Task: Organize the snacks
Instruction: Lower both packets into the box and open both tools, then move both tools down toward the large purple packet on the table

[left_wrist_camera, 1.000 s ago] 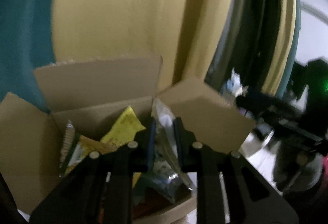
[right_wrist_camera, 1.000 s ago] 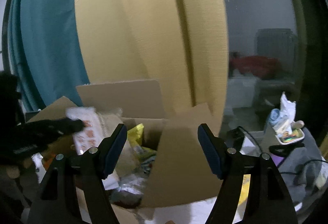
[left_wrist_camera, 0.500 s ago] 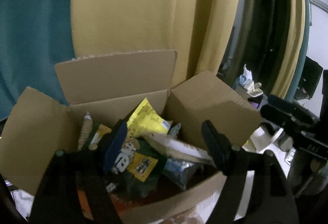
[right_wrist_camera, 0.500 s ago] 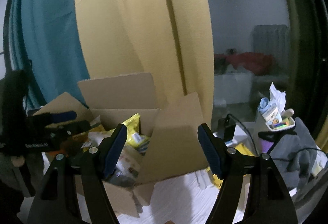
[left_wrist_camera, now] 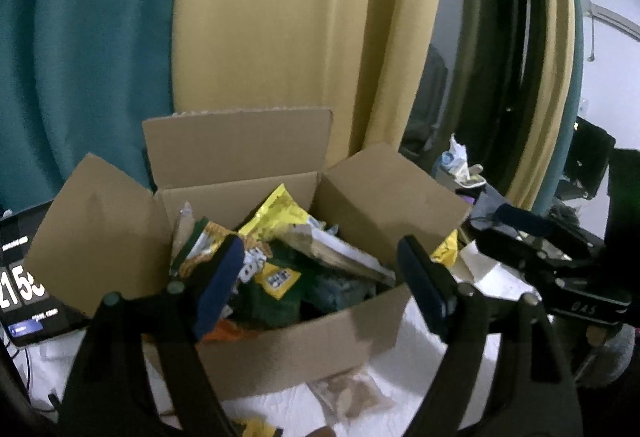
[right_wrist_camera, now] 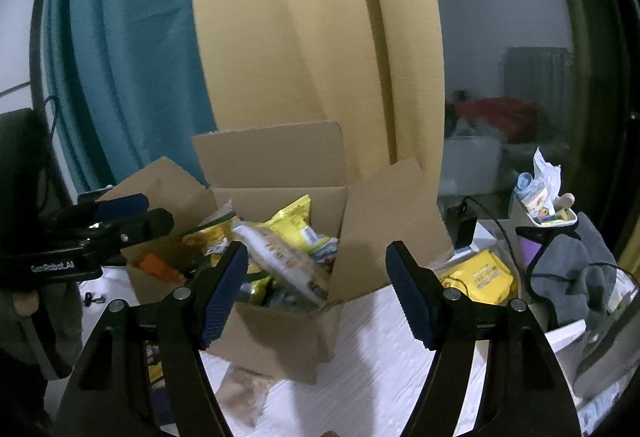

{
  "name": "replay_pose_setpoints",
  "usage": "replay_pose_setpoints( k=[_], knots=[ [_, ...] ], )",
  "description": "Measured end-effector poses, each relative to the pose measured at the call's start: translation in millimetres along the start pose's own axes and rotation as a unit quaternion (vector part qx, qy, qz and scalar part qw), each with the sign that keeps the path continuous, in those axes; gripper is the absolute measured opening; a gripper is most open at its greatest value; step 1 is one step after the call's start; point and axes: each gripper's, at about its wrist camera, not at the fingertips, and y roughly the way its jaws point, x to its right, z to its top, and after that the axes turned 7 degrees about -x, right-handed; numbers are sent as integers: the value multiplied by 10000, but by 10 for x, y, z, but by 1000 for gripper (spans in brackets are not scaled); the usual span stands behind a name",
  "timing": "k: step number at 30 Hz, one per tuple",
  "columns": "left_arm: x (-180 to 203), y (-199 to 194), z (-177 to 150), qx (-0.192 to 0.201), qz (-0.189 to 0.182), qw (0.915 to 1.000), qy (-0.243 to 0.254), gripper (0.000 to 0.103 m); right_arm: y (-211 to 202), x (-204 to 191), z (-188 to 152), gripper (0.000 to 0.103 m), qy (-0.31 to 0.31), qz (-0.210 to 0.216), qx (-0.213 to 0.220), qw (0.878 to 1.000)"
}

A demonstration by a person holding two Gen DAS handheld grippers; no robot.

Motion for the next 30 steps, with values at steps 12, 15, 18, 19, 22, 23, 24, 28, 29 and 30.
replay_pose_setpoints(
  k=[12, 15, 18, 19, 22, 23, 24, 28, 29, 30],
  knots=[
    [-83, -471, -549, -29, -173, 9997, -173, 81, -187, -236, -535, 75, 194, 92, -364, 9991],
    [-120, -546, -689, -56, -171, 9996, -220, 81, -209, -303, -665, 75, 211, 126, -475, 9986],
    [-142, -630, -850, -102, -159, 9994, -277, 81, -221, -410, -804, 75, 162, 167, -605, 9979],
    [-152, -657, -905, -113, -153, 9994, -304, 81, -226, -435, -839, 75, 151, 176, -632, 9977],
    [-191, -740, -1099, -171, -146, 9990, -389, 81, -243, -543, -997, 75, 124, 219, -778, 9967],
    [-207, -766, -1161, -192, -152, 9988, -414, 81, -243, -568, -1037, 75, 126, 224, -825, 9963],
    [-222, -794, -1241, -228, -157, 9986, -445, 81, -244, -596, -1086, 75, 122, 238, -881, 9958],
    [-301, -860, -1516, -380, -149, 9974, -597, 81, -257, -702, -1298, 75, 140, 271, -1089, 9936],
    [-323, -876, -1575, -407, -139, 9971, -635, 81, -264, -729, -1363, 75, 158, 264, -1145, 9929],
    [-348, -892, -1647, -445, -131, 9966, -682, 81, -271, -754, -1419, 75, 167, 276, -1198, 9923]
  ],
)
